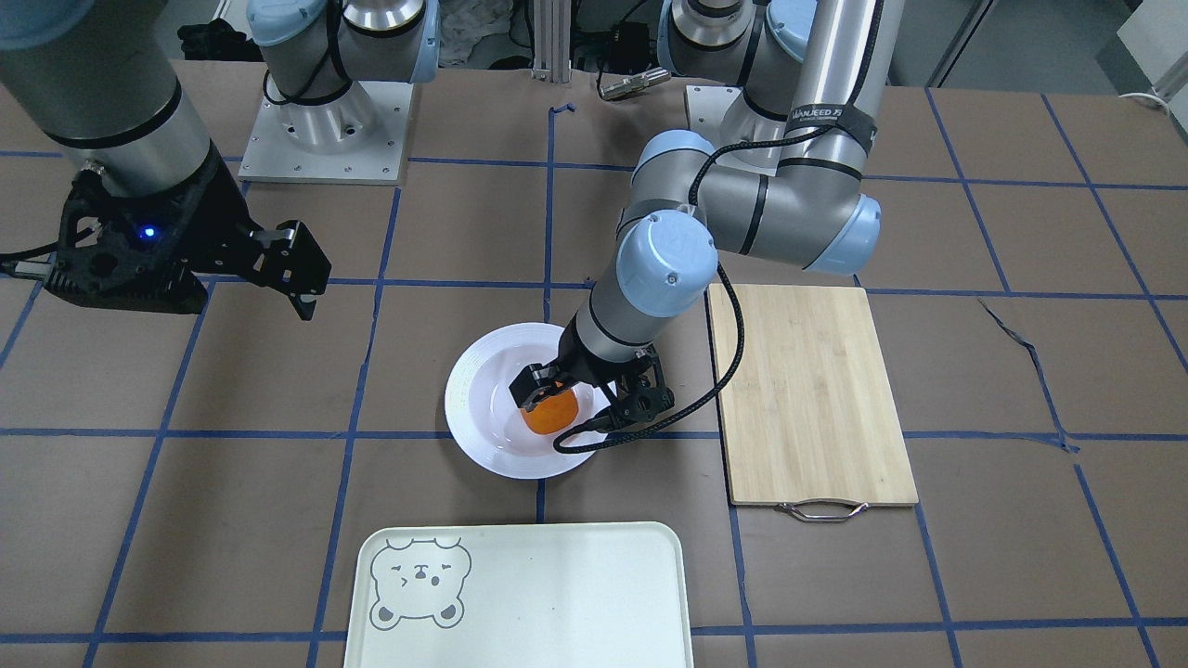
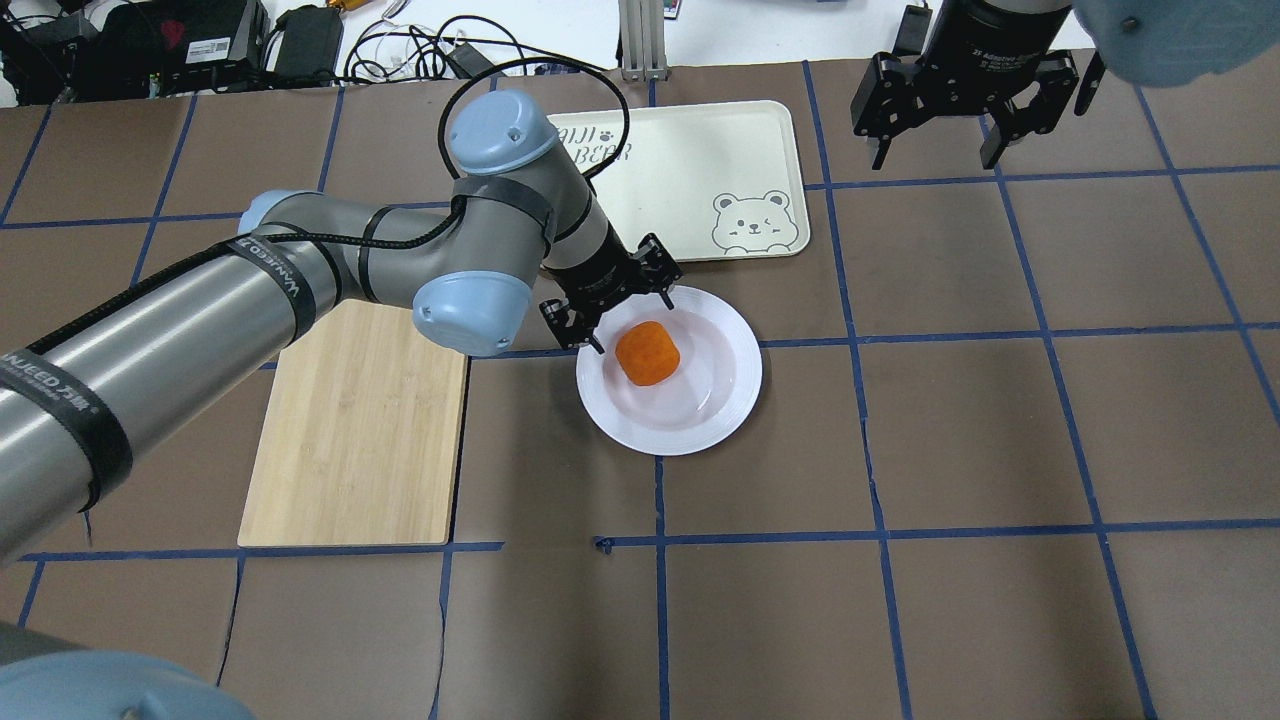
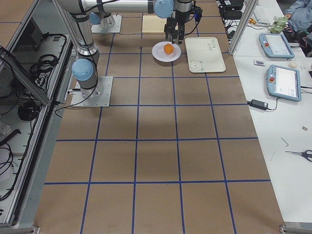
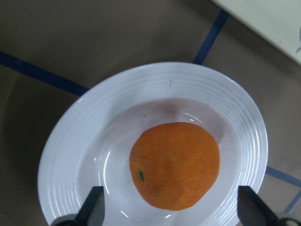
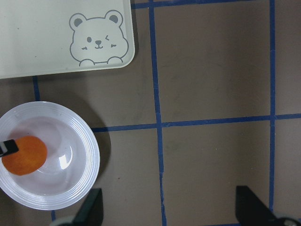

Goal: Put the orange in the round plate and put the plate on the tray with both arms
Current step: 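Release the orange and raise the left gripper while the right gripper moves toward the plate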

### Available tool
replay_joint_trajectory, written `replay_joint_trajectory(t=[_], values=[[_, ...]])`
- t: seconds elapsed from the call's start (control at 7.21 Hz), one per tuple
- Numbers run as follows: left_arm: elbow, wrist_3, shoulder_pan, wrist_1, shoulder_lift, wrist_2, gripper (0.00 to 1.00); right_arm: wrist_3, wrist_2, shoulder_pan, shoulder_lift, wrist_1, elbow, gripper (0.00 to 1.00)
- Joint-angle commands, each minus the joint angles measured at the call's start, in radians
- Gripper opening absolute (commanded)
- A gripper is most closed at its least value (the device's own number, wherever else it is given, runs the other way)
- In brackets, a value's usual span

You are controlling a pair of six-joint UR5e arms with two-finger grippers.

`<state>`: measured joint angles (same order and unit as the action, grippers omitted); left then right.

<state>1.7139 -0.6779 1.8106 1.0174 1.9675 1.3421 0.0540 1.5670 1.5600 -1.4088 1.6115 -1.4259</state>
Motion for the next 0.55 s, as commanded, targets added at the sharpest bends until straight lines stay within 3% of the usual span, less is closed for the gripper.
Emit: replay_joint_trajectory(t=[0.0, 0.28, 0.42], values=[[-0.071, 0.253, -0.101, 0.202, -0.070, 0.184, 1.00, 0.000, -0.103, -0.018, 0.084, 0.050, -0.004, 1.00], [-0.192, 0.392, -0.228, 0.420, -0.131, 0.252, 1.00, 0.000, -0.258, -0.018, 0.166, 0.096, -0.043, 1.00], [-0.218, 0.421, -0.288, 0.470, -0.154, 0.287, 1.00, -0.005, -0.357, -0.018, 0.171, 0.105, -0.118, 1.00]])
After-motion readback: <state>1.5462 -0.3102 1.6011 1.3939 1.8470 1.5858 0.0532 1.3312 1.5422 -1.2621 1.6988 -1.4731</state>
